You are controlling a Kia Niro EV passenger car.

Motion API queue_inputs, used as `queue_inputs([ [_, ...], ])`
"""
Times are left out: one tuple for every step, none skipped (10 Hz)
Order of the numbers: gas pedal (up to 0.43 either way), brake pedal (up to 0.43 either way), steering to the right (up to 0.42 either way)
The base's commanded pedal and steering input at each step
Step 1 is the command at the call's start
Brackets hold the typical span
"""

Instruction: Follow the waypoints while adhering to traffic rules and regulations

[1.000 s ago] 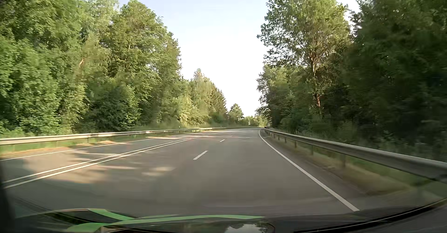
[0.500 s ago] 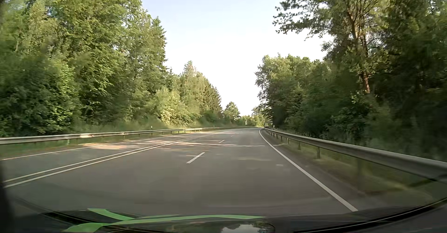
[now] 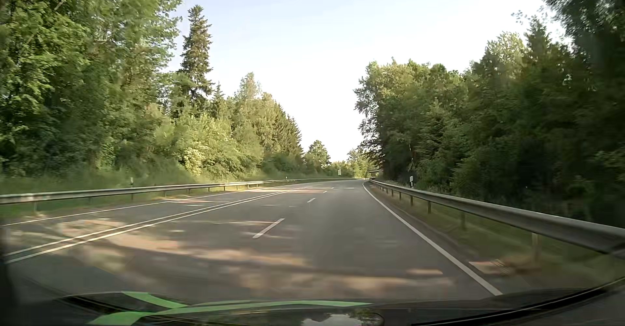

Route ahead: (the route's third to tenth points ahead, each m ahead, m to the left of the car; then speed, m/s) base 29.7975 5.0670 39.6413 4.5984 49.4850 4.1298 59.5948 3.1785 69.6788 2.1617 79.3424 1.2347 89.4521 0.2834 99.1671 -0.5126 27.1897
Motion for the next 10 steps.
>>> queue_inputs([
  [0.488,0.0,0.006],
  [0.488,0.0,0.006],
  [0.488,0.0,0.006],
  [0.469,0.0,0.006],
  [0.409,0.0,0.006],
  [0.39,0.0,0.006],
  [0.39,0.0,0.006],
  [0.39,0.0,0.006],
  [0.39,0.0,0.006],
  [0.39,0.0,0.006],
])
